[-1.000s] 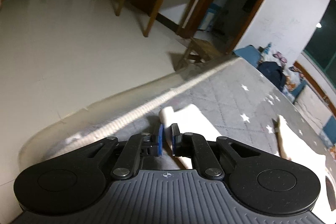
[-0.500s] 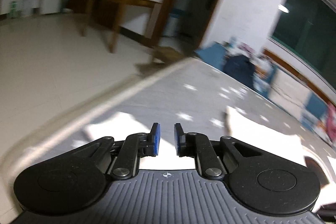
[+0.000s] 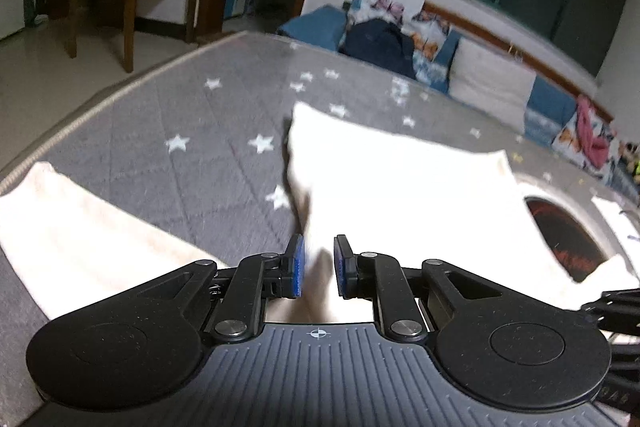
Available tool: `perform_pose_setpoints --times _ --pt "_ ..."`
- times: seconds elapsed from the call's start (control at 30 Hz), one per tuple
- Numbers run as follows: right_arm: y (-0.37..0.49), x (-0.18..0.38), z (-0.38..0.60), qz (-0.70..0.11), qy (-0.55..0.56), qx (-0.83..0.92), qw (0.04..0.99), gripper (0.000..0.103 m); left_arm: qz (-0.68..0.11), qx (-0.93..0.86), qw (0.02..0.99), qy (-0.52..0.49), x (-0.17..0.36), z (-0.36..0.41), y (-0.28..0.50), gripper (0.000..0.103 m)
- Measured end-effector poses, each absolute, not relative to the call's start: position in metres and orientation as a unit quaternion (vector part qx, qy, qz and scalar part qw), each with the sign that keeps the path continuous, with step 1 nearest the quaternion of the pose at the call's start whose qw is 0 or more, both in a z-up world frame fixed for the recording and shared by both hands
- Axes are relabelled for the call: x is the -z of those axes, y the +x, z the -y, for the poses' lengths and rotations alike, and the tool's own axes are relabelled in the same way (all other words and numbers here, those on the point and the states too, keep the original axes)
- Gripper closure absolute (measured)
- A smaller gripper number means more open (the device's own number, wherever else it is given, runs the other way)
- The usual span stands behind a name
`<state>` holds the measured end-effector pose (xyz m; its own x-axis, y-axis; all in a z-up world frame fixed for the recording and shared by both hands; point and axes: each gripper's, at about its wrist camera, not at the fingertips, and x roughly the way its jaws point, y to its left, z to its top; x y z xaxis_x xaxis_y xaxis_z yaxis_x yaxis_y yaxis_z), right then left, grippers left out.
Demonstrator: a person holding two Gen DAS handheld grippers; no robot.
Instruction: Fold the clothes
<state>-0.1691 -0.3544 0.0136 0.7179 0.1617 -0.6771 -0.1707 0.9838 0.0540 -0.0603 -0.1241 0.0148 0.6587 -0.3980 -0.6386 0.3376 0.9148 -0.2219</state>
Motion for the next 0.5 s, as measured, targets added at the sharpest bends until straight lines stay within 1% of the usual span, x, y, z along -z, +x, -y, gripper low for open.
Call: perform_pose_setpoints --times 0.23,0.3,0.37,0.5 --pt "-0.176 -0.012 0.362 -0.36 -0.005 -0.077 0.93 0.088 -0.361 0.192 0.912 -0.033 -0.018 0.124 -0.062 0.086" --pt "-0.182 -0.017 0.367 -0.35 -0.006 -0.068 0.934 0.086 -0.35 0.187 0.917 -0.03 -0.022 0.121 -0.067 0.082" --pt "-0.189 -0.022 0.372 -0.338 -0.007 -0.057 0.939 0.084 -0.338 0.177 0.924 -0.027 -0.028 0.117 -0.073 0.075" --pt "-0.207 -0.026 0.39 -0.322 -0.006 -0.029 0.946 0.083 -0.315 0.147 0.937 -0.024 -0.037 0.103 -0.084 0.07"
